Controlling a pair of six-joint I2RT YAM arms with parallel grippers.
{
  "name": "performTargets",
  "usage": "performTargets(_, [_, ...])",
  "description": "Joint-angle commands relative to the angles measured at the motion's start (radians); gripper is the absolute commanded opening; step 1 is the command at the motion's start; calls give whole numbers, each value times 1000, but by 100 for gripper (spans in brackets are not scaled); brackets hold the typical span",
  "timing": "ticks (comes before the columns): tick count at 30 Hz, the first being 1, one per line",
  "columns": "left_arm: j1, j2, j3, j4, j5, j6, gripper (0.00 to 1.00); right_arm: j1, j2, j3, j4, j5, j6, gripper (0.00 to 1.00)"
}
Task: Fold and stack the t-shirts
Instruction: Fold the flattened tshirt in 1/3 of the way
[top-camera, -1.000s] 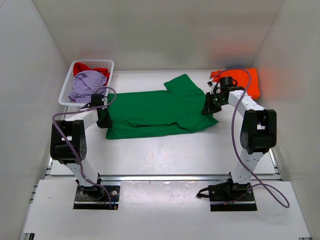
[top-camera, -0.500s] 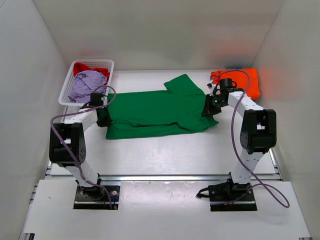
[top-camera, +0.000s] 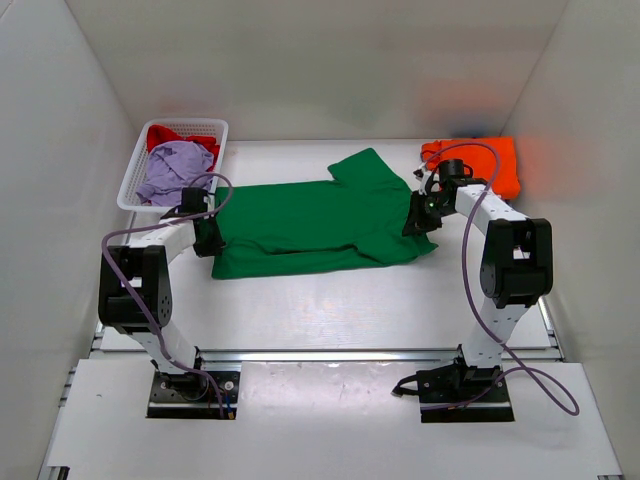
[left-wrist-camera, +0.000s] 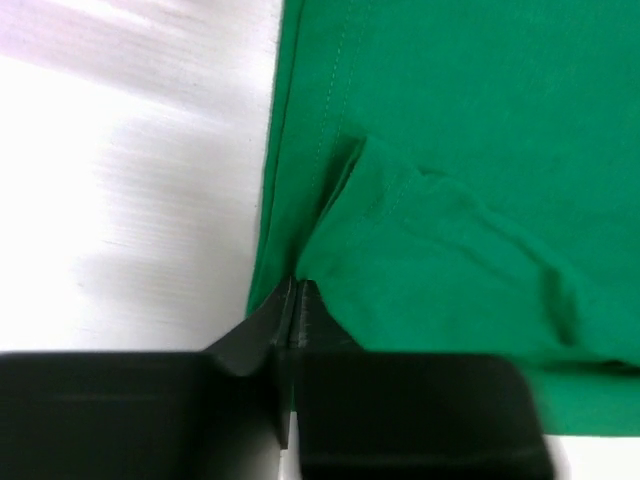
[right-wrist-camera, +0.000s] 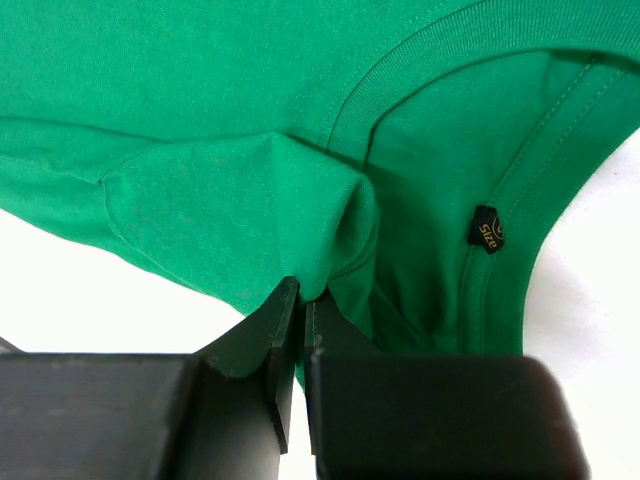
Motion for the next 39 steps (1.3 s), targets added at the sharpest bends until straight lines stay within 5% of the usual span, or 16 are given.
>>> performTargets(1, [-7, -35, -2, -7, 10, 9, 0, -4, -31, -8, 23, -21, -2, 0])
performTargets(39, [58, -164, -101, -147, -23, 33, 0, -35, -64, 6, 7, -20, 34, 1])
